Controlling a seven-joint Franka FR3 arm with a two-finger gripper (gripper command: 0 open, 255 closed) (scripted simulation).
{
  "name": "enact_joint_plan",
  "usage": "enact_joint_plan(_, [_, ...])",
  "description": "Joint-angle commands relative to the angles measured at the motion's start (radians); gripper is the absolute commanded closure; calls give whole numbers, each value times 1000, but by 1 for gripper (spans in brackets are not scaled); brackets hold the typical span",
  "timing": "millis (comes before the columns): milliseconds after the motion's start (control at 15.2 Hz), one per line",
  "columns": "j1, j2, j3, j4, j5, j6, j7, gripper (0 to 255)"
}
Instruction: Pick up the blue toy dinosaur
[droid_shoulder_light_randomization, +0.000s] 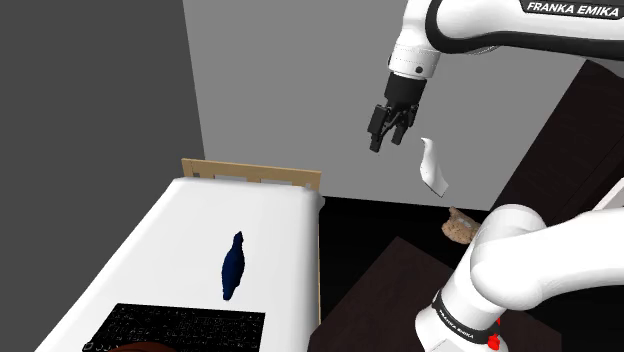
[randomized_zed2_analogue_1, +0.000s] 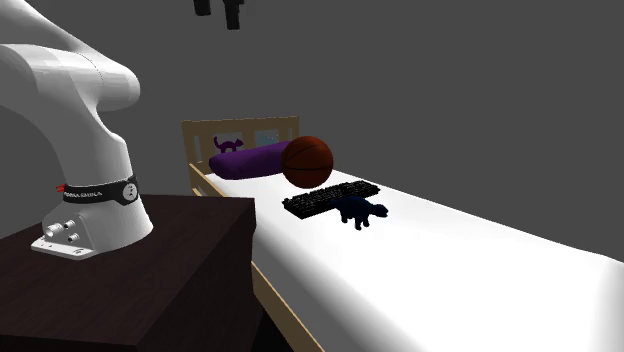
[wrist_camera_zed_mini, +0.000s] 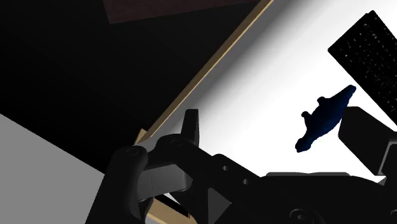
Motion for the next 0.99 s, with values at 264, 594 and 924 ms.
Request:
enact_joint_plan(264, [11, 65, 39, -64, 41, 129, 63, 0])
enact_joint_plan(594, [28, 181, 86, -113, 88, 296, 136, 0])
enact_joint_plan(924, [45, 333, 132, -125, 130, 463, 204, 0])
